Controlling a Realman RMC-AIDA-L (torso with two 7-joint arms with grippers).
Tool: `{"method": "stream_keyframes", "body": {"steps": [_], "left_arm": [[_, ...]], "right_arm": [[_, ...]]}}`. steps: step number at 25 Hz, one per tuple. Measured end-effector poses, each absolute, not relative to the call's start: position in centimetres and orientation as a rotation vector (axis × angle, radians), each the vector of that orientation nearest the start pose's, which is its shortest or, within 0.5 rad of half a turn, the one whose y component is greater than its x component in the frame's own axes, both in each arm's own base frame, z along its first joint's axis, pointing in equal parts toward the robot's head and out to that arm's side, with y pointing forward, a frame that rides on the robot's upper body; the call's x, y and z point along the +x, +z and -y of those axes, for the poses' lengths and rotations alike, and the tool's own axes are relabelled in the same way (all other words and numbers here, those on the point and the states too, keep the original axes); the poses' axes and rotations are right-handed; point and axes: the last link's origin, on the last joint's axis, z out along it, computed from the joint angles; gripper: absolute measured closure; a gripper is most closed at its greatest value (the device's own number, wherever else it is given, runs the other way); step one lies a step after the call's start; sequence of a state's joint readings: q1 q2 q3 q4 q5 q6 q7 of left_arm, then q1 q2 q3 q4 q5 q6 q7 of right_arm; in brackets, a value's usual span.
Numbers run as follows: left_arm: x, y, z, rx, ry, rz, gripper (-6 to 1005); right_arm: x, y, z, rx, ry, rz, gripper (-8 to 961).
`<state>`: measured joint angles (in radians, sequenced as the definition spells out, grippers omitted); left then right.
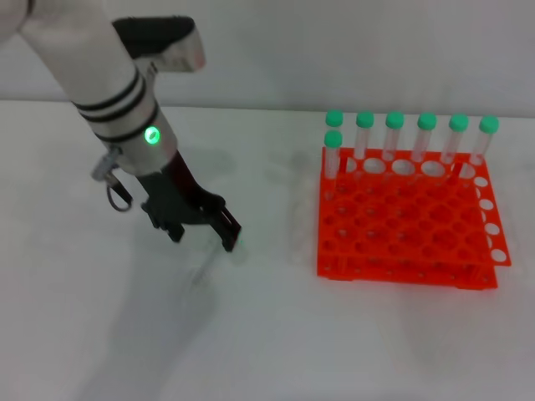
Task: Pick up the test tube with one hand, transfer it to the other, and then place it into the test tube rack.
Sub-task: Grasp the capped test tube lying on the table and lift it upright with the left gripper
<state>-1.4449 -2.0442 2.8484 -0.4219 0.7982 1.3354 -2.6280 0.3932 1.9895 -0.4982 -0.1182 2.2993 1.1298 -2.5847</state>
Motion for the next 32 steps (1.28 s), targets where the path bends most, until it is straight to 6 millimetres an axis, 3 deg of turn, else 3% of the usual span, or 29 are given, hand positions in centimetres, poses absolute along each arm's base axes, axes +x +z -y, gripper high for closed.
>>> {"method": "stream_keyframes", "body": {"steps": [17,28,32], "left_arm": [[-17.8,-3.1,-42.4,-2.159,0.66,1.608,129],[-18.3,-4.1,-42.0,-2.182,0.679,1.582,465],[-18.5,-4.2,-41.9,-2.179,0.703,1.563,469]], "right_arm": [[40.2,8.4,-32.6,-1.376,0.705,-0.734,81],[40.2,8.3,-32.5,-1.381,0.702,-0.734,81],[40.2,8.2,-32.5,-1.381,0.702,-0.734,81]]}}
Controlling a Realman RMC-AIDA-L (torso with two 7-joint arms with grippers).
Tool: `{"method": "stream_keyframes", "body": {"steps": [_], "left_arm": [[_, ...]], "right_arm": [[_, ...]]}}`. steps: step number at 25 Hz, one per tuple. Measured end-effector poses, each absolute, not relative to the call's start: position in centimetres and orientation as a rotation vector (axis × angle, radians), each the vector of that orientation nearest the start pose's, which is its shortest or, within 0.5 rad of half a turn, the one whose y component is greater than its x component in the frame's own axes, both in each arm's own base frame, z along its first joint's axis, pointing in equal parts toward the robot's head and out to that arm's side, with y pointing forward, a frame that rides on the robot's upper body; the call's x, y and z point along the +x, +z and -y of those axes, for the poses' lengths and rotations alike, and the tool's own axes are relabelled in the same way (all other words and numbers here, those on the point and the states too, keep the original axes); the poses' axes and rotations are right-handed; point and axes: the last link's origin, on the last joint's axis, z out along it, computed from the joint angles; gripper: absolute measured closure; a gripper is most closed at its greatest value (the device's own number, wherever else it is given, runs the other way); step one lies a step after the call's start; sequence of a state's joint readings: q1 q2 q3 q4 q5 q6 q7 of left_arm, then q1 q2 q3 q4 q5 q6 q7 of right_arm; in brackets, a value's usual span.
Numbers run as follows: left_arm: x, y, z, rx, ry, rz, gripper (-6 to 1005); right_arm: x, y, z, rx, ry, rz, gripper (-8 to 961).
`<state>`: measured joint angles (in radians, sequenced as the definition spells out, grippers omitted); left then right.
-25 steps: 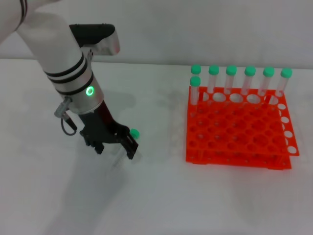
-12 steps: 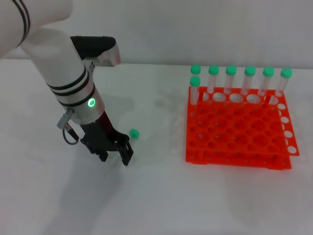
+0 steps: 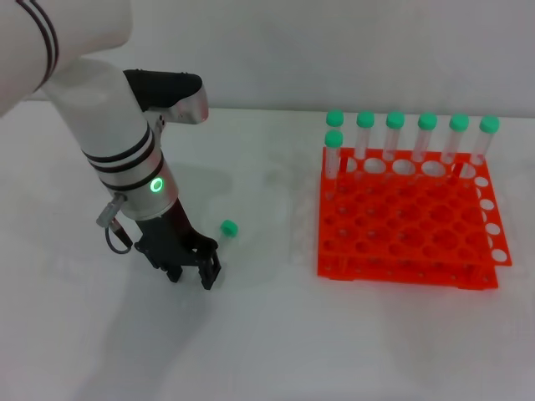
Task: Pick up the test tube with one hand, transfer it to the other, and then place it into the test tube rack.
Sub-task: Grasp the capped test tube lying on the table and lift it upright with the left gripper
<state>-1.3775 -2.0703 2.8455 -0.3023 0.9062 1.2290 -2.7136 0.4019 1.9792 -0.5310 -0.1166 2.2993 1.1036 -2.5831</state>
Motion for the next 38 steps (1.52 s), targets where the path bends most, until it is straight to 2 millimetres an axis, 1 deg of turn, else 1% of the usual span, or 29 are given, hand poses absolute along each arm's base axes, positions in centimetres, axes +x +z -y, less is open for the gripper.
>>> {"method": "stream_keyframes", "body": {"steps": [4,15,21,26,29,31,34,36,38], "left_arm": [[-18.6,-4.2,-42.0,-2.175,0.702,1.55,473],[-18.5,-4.7,-42.1,-2.191,0.689,1.524,655],[-18.8,-4.6,-42.2,-2.188,0.687,1.522,700],[-18.8,-4.5,-42.3,-2.185,0.682,1.517,803],[-18.8,-4.5,-42.6,-2.179,0.659,1.502,801],[-18.6,-4.4,-43.2,-2.171,0.619,1.485,799],[-17.9,-4.0,-44.7,-2.162,0.493,1.453,797],[-17.1,-3.7,-46.2,-2.174,0.328,1.428,797],[-16.7,-3.2,-47.5,-2.17,0.158,1.403,797]], "right_arm": [[40.2,8.1,-32.5,-1.381,0.704,-0.736,81],[40.2,8.1,-32.4,-1.374,0.707,-0.737,80],[40.2,8.1,-32.4,-1.375,0.707,-0.738,80],[40.2,8.1,-32.4,-1.372,0.707,-0.738,80],[40.2,8.2,-32.4,-1.371,0.707,-0.737,80],[40.2,8.3,-32.5,-1.37,0.706,-0.736,80],[40.3,8.3,-32.5,-1.365,0.705,-0.737,80],[40.3,8.4,-32.5,-1.361,0.702,-0.738,80],[40.4,8.4,-32.5,-1.36,0.702,-0.738,80]]}}
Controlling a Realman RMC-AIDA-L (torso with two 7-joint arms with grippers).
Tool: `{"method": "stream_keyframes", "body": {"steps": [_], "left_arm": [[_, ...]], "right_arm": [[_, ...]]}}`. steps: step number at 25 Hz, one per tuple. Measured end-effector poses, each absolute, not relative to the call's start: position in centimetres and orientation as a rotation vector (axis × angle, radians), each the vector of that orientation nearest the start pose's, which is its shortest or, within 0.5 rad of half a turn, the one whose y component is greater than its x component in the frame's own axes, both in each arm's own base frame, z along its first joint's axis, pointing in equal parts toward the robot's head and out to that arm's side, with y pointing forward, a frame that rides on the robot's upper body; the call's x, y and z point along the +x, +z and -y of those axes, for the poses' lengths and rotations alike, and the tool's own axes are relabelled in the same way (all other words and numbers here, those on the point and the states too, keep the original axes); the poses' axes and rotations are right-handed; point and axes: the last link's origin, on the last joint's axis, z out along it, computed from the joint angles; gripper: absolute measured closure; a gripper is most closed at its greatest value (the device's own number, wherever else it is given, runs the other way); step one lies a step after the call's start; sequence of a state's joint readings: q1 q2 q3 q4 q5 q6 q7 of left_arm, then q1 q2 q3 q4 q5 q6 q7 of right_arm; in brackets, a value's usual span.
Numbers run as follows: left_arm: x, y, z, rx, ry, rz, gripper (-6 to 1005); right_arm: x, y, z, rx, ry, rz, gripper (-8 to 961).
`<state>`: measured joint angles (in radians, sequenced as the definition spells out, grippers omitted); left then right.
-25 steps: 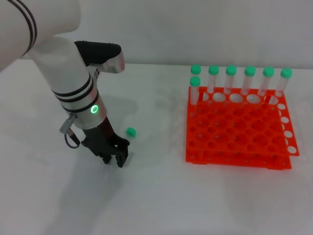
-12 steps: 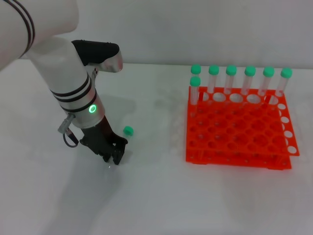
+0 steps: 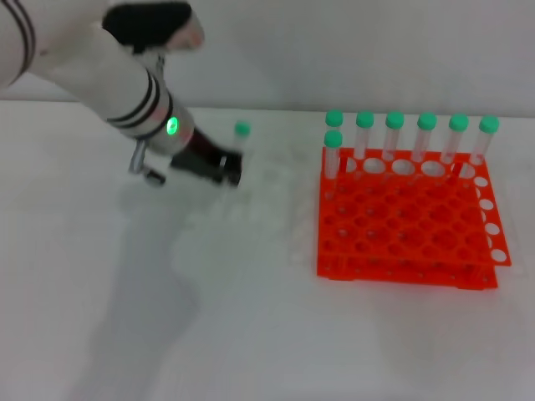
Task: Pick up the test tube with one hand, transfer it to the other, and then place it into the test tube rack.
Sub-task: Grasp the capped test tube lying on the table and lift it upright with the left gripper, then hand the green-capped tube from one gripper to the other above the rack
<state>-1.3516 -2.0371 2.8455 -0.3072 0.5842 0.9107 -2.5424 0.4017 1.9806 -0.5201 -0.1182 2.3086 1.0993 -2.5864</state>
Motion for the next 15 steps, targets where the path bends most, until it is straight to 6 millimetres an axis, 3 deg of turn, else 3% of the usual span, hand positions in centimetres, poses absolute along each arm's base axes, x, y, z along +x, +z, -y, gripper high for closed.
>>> {"method": "stream_keyframes", "body": {"steps": [4,7,9,10,11,15], "left_arm": [[-17.2,-2.2,-49.3,-2.108,-0.192,1.363,797],[-18.4,-1.9,-49.4,-2.045,-0.408,1.354,797],[-20.1,-1.6,-48.9,-1.963,-0.586,1.37,797],[-20.1,-1.6,-48.9,-1.963,-0.586,1.37,797],[-21.8,-1.5,-47.8,-1.897,-0.757,1.347,797],[-22.8,-2.5,-45.8,-1.871,-0.932,1.269,797]], "right_arm": [[40.2,8.5,-32.6,-1.359,0.705,-0.735,80],[40.2,8.5,-32.6,-1.357,0.708,-0.734,80],[40.2,8.5,-32.6,-1.353,0.72,-0.744,80],[40.2,8.6,-32.6,-1.35,0.73,-0.752,81],[40.2,8.6,-32.6,-1.347,0.738,-0.758,81],[40.2,9.1,-32.8,-1.336,0.759,-0.772,81]]}}
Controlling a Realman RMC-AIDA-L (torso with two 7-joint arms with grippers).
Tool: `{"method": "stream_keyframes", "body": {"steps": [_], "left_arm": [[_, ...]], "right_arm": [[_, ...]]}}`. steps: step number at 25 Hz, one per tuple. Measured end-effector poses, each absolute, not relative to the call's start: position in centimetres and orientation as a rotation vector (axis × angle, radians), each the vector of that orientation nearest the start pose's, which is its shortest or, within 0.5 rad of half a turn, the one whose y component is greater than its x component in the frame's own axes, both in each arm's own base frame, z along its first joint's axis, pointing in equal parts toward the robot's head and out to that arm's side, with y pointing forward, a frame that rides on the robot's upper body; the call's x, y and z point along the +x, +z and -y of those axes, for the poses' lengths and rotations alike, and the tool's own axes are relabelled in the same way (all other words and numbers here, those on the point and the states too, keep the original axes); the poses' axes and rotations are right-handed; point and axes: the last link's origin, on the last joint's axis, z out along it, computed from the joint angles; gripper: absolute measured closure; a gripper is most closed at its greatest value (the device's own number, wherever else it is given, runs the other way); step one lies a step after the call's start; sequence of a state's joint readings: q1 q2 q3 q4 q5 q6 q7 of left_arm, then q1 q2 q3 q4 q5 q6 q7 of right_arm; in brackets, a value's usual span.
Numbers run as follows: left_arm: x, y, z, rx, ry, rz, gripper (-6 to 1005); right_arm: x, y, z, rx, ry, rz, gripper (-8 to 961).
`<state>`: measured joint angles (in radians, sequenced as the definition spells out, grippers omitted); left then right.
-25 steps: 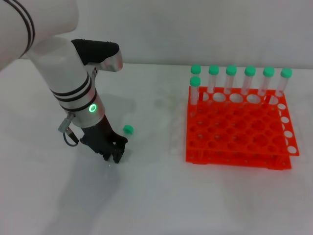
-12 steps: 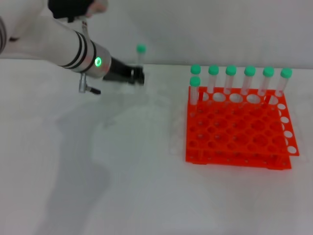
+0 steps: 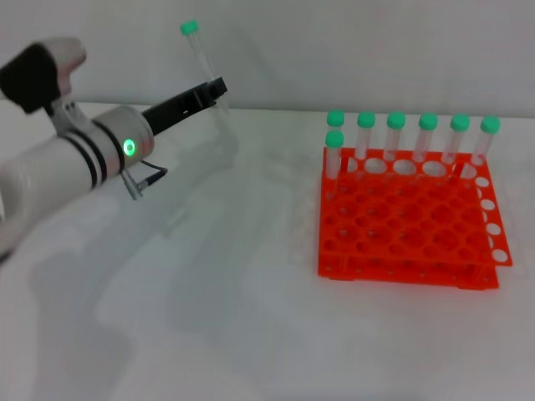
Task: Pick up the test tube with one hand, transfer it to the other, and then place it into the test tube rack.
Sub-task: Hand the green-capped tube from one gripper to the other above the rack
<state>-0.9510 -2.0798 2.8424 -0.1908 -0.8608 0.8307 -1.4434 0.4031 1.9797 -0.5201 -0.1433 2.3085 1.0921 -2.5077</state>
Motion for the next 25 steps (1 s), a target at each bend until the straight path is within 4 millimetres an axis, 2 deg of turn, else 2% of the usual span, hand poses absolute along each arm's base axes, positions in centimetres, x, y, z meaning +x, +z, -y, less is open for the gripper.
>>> {"method": "stream_keyframes", "body": {"steps": [5,8,13,19,21,25], "left_arm": [[-22.8,-4.3,-42.0,-1.859,-1.098,0.997,798],[-21.0,-6.3,-39.9,-1.932,-1.113,0.788,798],[-17.8,-9.4,-38.0,-2.066,-1.049,0.535,798],[-14.2,-12.2,-36.9,-2.233,-0.975,0.306,798],[-13.3,-13.2,-37.1,-2.295,-0.913,0.269,798],[-12.8,-14.3,-37.5,-2.363,-0.813,0.232,798]], "right_arm": [[40.2,10.3,-33.3,-1.321,0.784,-0.779,82],[40.1,11.2,-33.4,-1.333,0.811,-0.778,82],[39.4,13.2,-33.9,-1.448,0.861,-0.794,83],[36.8,15.4,-34.5,-1.744,0.9,-0.758,84],[35.4,15.6,-34.4,-1.86,0.916,-0.709,84],[33.4,15.1,-34.3,-2.024,0.899,-0.624,84]]}}
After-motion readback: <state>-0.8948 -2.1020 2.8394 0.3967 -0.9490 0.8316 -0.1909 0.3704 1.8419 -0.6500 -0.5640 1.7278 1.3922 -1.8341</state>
